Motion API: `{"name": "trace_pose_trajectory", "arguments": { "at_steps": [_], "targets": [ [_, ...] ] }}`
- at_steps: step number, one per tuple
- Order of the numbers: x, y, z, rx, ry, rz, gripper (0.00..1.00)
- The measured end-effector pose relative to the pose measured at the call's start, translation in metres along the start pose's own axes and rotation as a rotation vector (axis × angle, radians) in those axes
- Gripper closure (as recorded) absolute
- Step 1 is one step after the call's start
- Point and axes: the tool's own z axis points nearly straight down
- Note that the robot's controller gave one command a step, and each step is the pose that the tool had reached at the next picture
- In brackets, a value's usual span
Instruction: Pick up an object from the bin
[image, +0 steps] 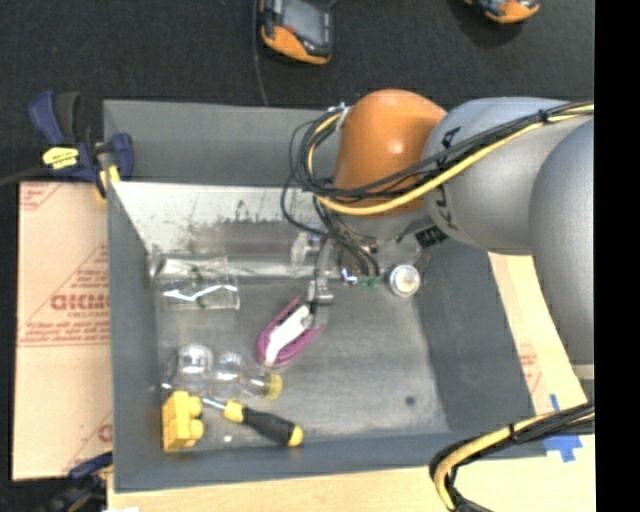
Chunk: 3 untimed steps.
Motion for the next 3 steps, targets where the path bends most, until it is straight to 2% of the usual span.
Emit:
{"name": "trace_pose_trajectory", "arguments": {
  "at_steps": [1, 2, 3],
  "targets": [
    [-0.001, 0.0, -0.005, 0.0, -0.007, 0.001, 0.0],
    [-0.006, 0.061, 0.049, 0.001, -0.008, -0.173, 0.0],
    [0.005, -0.002, 0.038, 0.004, -0.011, -0.479, 0.0]
  ]
}}
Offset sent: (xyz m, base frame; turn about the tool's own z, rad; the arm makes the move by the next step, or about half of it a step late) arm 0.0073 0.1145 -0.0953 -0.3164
